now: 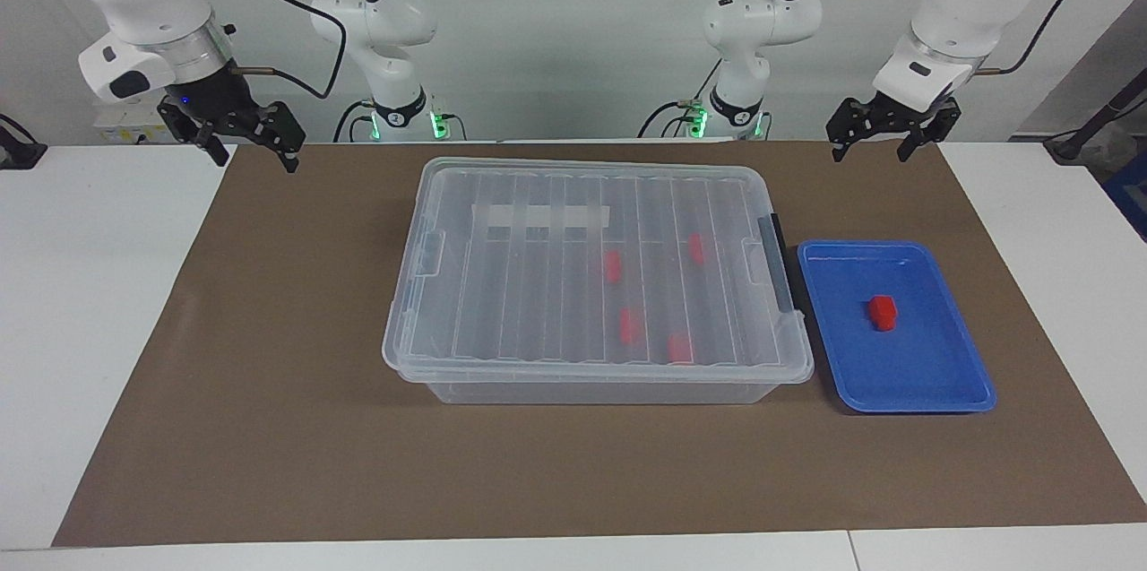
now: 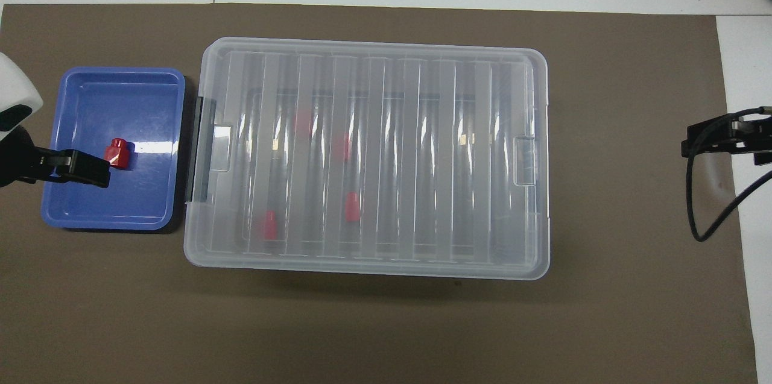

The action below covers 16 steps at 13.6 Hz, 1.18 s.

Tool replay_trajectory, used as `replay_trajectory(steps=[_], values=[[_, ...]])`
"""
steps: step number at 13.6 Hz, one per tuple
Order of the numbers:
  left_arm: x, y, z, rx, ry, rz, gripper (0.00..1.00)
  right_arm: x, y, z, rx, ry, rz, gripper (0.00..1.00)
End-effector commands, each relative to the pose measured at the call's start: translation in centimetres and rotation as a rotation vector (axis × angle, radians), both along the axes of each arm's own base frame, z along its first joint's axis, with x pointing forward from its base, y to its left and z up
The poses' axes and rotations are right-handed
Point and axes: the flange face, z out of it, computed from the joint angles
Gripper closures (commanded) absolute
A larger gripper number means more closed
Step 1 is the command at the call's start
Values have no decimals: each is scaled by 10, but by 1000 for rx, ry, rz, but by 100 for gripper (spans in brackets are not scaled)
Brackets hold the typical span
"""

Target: Place red block in blue tray from box

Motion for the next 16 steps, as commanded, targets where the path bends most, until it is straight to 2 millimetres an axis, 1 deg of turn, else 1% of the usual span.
replay_trajectory(steps=[1, 16], values=[[-3, 3, 3, 15, -9, 13, 0, -5, 2, 4, 20, 3, 23, 0], [-3, 3, 3, 13, -9, 14, 0, -6, 2, 1, 20, 9, 23, 0]])
